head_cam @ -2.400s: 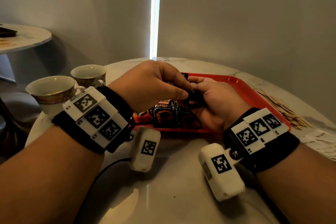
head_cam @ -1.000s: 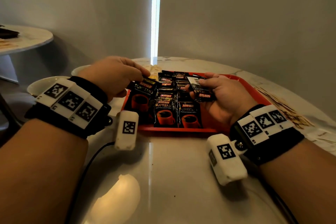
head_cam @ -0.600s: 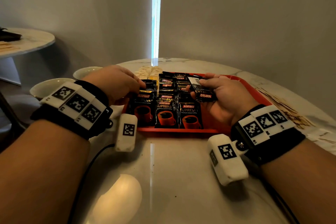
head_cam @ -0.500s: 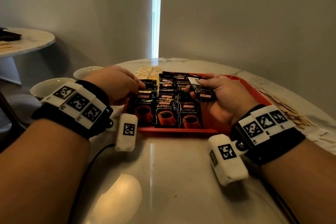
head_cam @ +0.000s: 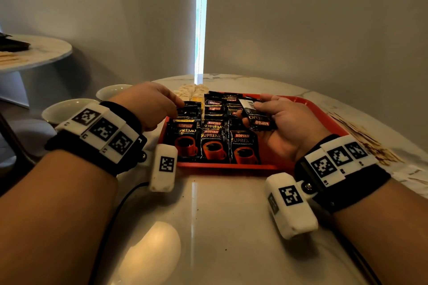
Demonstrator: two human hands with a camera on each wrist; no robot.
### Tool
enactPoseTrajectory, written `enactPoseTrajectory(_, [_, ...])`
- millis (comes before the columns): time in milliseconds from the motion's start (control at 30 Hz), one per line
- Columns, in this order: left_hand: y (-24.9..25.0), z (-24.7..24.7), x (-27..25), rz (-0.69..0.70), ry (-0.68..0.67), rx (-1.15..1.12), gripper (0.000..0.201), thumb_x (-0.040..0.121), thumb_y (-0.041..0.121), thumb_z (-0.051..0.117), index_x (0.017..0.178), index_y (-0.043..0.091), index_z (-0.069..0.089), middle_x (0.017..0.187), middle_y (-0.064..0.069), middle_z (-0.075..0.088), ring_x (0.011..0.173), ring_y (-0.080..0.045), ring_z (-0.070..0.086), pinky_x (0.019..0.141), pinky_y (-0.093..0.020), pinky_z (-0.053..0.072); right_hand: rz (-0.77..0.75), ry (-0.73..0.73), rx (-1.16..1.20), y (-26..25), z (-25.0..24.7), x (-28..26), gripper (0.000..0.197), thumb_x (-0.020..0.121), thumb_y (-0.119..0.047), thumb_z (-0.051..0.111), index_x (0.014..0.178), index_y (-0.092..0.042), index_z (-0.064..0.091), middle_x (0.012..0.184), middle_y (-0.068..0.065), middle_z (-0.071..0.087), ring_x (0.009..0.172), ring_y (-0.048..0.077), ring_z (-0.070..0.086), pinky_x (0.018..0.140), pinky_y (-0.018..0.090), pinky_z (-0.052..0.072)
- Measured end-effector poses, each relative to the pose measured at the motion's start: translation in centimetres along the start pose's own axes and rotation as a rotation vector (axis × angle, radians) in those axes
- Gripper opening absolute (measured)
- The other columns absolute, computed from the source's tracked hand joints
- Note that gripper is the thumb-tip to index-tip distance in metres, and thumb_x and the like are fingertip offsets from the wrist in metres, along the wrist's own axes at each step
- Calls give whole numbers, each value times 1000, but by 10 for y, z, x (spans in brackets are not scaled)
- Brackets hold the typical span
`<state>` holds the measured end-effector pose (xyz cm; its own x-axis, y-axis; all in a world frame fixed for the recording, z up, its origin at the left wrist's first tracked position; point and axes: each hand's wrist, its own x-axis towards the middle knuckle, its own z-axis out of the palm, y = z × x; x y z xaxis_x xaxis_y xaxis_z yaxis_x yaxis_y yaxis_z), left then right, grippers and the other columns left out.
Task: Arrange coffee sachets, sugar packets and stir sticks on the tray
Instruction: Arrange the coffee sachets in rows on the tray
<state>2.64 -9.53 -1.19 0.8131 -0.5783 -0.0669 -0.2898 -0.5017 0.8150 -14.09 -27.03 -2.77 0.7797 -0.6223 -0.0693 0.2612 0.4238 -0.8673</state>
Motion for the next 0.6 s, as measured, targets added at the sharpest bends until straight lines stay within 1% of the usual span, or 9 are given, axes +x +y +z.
enactPoseTrajectory(67, [4, 2, -4, 84, 30, -43, 16, 92, 4, 65, 99, 16, 70, 82, -4, 62, 62, -16, 45, 51, -24, 36, 1, -1, 2, 0, 1, -1, 47, 94, 13, 50, 137, -4, 40, 102, 31, 63, 65, 33, 73, 48, 30, 57])
enactPoseTrajectory(133, [10, 4, -10, 209, 35, -201, 15, 92, 7, 66, 100, 18, 68, 82, 1, 62, 61, -12, 49, 49, -23, 42, 0, 5, 8, 0, 2, -1, 48, 94, 13, 50, 138, -4, 40, 104, 32, 62, 65, 33, 72, 48, 30, 56])
enactPoseTrajectory(200, [18, 6, -19, 333, -31, -408, 18, 88, 2, 68, 94, 18, 65, 80, 3, 63, 62, -9, 56, 47, -20, 45, 1, 16, 14, 1, 3, -1, 49, 93, 13, 51, 138, -3, 41, 105, 31, 63, 65, 33, 73, 48, 30, 56])
enactPoseTrajectory(267, [22, 11, -24, 419, -127, -512, 21, 80, 2, 74, 89, 19, 67, 82, 1, 63, 65, -8, 59, 47, -19, 45, 10, 17, 26, 1, 5, -2, 48, 93, 12, 52, 138, -3, 42, 104, 31, 63, 64, 33, 73, 48, 29, 56])
enactPoseTrajectory(367, [26, 24, -29, 493, -196, -496, 29, 65, 7, 85, 83, 26, 73, 93, -3, 64, 67, -12, 57, 50, -18, 45, 28, 10, 35, 3, 7, -6, 44, 94, 11, 51, 135, -3, 45, 101, 28, 64, 63, 32, 72, 48, 30, 57])
enactPoseTrajectory(400, [28, 27, -32, 508, -204, -482, 29, 65, 7, 85, 85, 25, 73, 95, -4, 63, 68, -12, 57, 51, -18, 46, 33, 6, 33, 4, 8, -7, 42, 95, 10, 51, 134, -3, 46, 100, 28, 65, 63, 31, 72, 48, 30, 57])
enactPoseTrajectory(467, [31, 32, -36, 520, -223, -482, 28, 73, 1, 76, 91, 20, 70, 96, -5, 63, 69, -12, 59, 57, -17, 49, 38, -1, 27, 5, 10, -8, 38, 96, 9, 50, 133, -1, 47, 100, 27, 65, 66, 31, 72, 49, 31, 58])
enactPoseTrajectory(533, [32, 33, -38, 516, -254, -460, 32, 72, 1, 79, 95, 21, 71, 97, -5, 65, 72, -12, 62, 68, -25, 54, 42, 2, 19, 5, 11, -8, 36, 96, 7, 50, 131, -1, 49, 104, 27, 64, 71, 32, 72, 50, 32, 58])
enactPoseTrajectory(600, [32, 34, -38, 499, -301, -393, 37, 66, 8, 87, 96, 26, 74, 93, -7, 69, 77, -20, 65, 82, -41, 58, 48, 9, 15, 6, 10, -6, 33, 97, 6, 51, 129, 0, 51, 110, 27, 64, 75, 32, 72, 54, 34, 60])
